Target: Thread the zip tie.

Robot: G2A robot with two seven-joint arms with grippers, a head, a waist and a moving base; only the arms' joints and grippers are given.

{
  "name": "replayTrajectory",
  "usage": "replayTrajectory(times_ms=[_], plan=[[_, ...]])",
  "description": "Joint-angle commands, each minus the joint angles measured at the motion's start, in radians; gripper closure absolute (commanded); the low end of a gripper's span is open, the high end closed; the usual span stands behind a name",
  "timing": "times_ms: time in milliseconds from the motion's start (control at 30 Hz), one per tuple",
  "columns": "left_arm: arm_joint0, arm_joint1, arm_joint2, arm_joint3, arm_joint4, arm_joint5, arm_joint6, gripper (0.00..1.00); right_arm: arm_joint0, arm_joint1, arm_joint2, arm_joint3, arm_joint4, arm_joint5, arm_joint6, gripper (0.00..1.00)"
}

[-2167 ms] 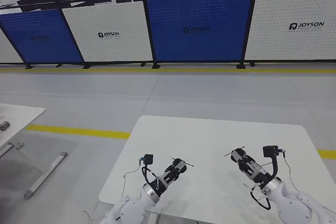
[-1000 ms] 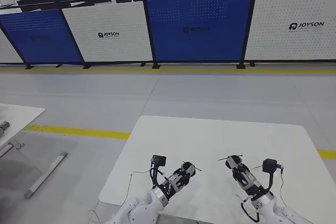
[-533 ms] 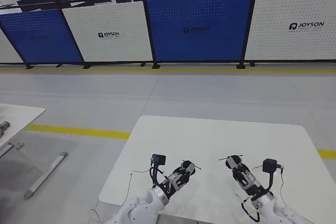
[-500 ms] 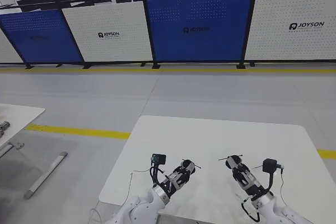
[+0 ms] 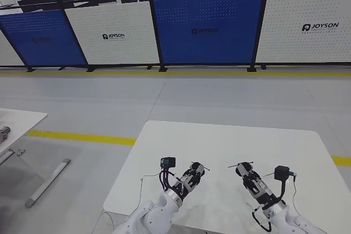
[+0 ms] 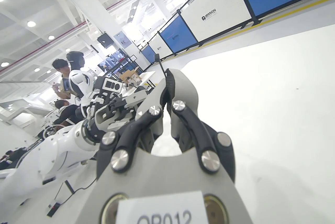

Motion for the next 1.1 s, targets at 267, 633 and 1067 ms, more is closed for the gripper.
replayTrajectory(times_ms=[267,633,1067], plan=[[0.000,0.000,0.000,0.000,0.000,0.000,0.000,1.00,-0.036,-0.009,0.047,-0.094,0.082,0.114,0.153,1.00],[0.000,0.000,0.000,0.000,0.000,0.000,0.000,1.00,-0.037,-0.049,0.019,-0.129,0.076,0.336,0.109,1.00],[0.000,0.000,0.000,0.000,0.000,0.000,0.000,1.00,-0.041,-0.049,0.017,-0.129,0.065,0.327,0.128,1.00]])
